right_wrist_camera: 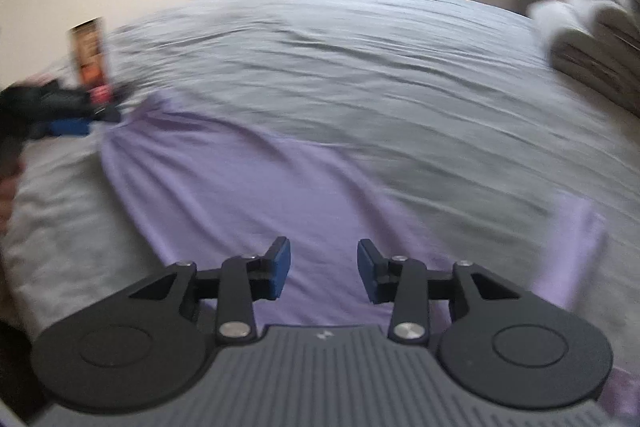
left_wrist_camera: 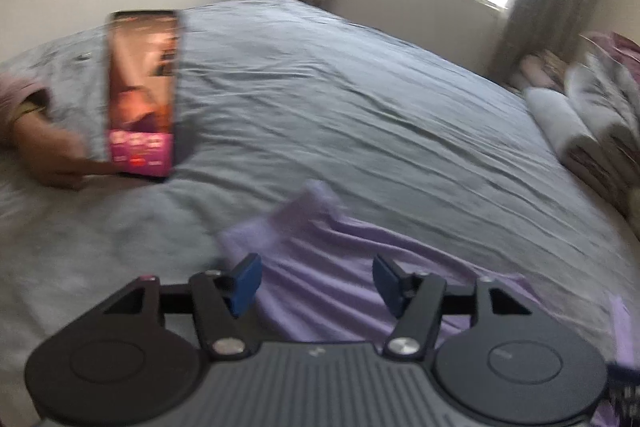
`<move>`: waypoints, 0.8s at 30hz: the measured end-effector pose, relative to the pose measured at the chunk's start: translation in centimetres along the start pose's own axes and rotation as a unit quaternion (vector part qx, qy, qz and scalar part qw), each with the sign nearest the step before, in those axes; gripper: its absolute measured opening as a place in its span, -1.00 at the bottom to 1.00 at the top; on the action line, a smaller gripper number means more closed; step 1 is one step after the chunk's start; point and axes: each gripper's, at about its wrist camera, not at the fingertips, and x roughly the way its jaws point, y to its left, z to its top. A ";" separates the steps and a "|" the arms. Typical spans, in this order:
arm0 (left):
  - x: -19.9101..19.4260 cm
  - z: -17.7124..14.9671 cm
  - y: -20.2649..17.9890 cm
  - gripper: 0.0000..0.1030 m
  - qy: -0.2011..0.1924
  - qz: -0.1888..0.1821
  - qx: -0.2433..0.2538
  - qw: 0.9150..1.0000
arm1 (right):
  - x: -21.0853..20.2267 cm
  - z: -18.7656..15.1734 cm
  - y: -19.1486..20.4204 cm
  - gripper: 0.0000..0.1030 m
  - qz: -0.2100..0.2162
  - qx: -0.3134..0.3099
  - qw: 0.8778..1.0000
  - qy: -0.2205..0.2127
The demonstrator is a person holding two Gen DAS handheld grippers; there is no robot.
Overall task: Fold clothes
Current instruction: 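Open both grippers and release the lavender garment, then grasp the garment hem with the right gripper and lift it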
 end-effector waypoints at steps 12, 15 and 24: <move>0.7 -5.4 -12.7 0.13 0.057 -0.186 0.158 0.968 | -2.7 -3.1 -13.6 0.05 -0.124 0.237 0.963 -0.023; 0.6 -6.7 -15.3 -0.01 0.070 -0.239 0.186 0.950 | -2.3 -3.2 -15.4 0.05 -0.115 0.275 0.954 -0.037; 1.6 -10.0 -19.6 -0.32 0.094 -0.358 0.210 0.905 | 1.0 -2.4 -15.8 -0.12 -0.090 0.248 0.961 -0.085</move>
